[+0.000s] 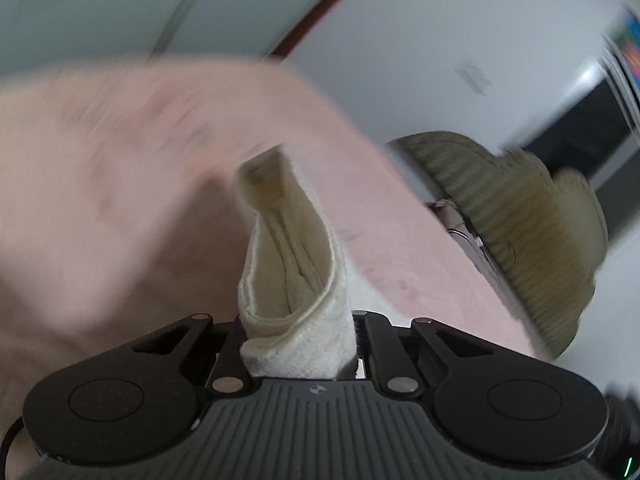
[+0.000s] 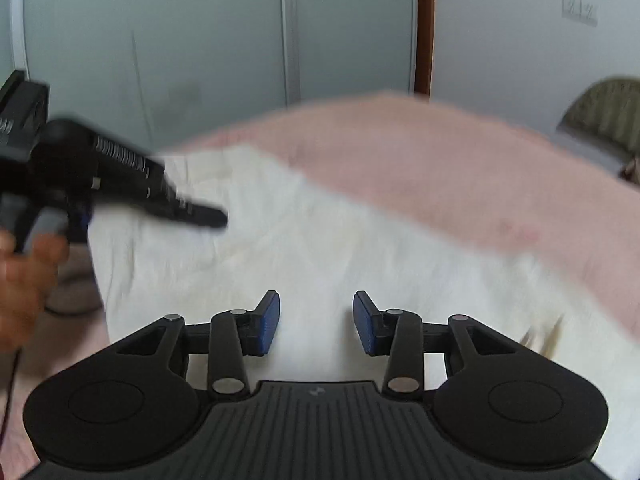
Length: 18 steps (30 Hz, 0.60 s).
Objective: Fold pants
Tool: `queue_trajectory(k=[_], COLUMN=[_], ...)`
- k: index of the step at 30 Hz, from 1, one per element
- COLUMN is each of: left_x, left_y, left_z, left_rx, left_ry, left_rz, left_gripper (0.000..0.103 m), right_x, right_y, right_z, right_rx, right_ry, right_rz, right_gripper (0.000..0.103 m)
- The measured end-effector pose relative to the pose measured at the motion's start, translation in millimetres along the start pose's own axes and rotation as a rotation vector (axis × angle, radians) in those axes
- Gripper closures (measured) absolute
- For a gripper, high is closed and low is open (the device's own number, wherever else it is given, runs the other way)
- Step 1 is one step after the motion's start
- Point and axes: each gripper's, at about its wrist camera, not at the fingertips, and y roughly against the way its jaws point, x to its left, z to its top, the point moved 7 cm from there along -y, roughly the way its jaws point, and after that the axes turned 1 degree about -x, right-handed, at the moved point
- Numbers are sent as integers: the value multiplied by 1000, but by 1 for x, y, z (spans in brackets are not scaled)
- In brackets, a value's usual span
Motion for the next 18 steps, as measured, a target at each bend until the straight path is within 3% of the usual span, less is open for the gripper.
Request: queue_trajectory(k=[3, 6, 9, 13, 18], left_x=[-59, -113, -160, -214, -279], left_y=[18, 26, 22, 13, -10], left_z=[-4, -20, -41, -73, -128], left_rx=[-76, -105, -94, -60, -8], left_ry=[-172, -293, -363, -438, -551], left_rz=[-14, -59, -109, -185, -273], left_gripper=[90, 90, 89, 88, 86], right_x=[-18, -34, -43, -77, -136], right_y=[7, 24, 50, 95, 143], right_z=[15, 23, 27, 12, -22], right_rx=[-26, -65, -134, -185, -209], right_ry=[40, 69, 87, 136, 101], right_rz=[-49, -53, -5, -76, -143], right_gripper=[53, 53, 53, 52, 52])
